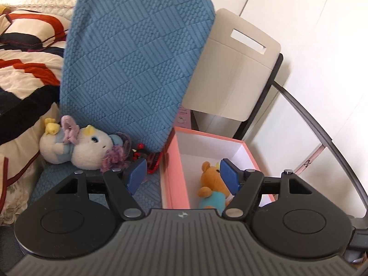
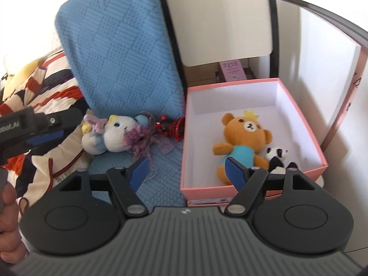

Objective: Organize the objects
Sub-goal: 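Release the teddy bear into the pink box with the left gripper, then grasp the unicorn's pink ear with the left gripper while the right gripper grasps its purple mane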

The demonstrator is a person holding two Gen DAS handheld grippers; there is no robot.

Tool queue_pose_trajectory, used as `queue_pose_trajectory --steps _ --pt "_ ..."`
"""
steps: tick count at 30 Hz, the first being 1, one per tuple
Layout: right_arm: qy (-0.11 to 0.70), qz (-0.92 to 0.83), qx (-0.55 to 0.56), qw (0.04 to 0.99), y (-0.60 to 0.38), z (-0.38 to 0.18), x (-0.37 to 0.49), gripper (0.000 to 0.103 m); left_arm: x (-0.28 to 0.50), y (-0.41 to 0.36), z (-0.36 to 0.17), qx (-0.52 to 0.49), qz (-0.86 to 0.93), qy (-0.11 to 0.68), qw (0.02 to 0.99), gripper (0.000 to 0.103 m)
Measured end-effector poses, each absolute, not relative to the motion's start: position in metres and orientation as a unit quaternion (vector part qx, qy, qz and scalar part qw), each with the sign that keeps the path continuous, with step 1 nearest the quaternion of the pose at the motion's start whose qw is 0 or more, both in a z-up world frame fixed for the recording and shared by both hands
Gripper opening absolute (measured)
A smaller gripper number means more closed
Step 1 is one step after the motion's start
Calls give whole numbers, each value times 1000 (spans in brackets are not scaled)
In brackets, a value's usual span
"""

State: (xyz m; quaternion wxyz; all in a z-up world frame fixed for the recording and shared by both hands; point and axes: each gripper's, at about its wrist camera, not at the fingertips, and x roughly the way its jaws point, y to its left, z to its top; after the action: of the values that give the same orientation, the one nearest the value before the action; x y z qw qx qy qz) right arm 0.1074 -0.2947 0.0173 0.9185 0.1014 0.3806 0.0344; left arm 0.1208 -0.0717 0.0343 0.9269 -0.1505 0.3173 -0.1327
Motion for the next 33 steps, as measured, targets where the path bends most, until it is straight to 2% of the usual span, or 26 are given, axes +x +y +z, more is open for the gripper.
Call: queue_pose_trajectory --steps 12,20,22,24,33 --pt "371 50 89 923 -239 -13 107 75 104 -22 -2 -145 -107 301 936 75" --pt "391 86 81 913 -209 -54 133 75 121 23 -50 -138 -59 298 943 75" --pt "391 100 78 911 -202 -63 141 85 131 31 -66 -138 -52 306 941 75" --pt "389 103 71 913 -196 -73 151 103 146 38 -82 -139 -51 318 936 75" --pt "377 127 54 916 -174 -117 193 103 198 61 -137 -142 -24 334 931 75"
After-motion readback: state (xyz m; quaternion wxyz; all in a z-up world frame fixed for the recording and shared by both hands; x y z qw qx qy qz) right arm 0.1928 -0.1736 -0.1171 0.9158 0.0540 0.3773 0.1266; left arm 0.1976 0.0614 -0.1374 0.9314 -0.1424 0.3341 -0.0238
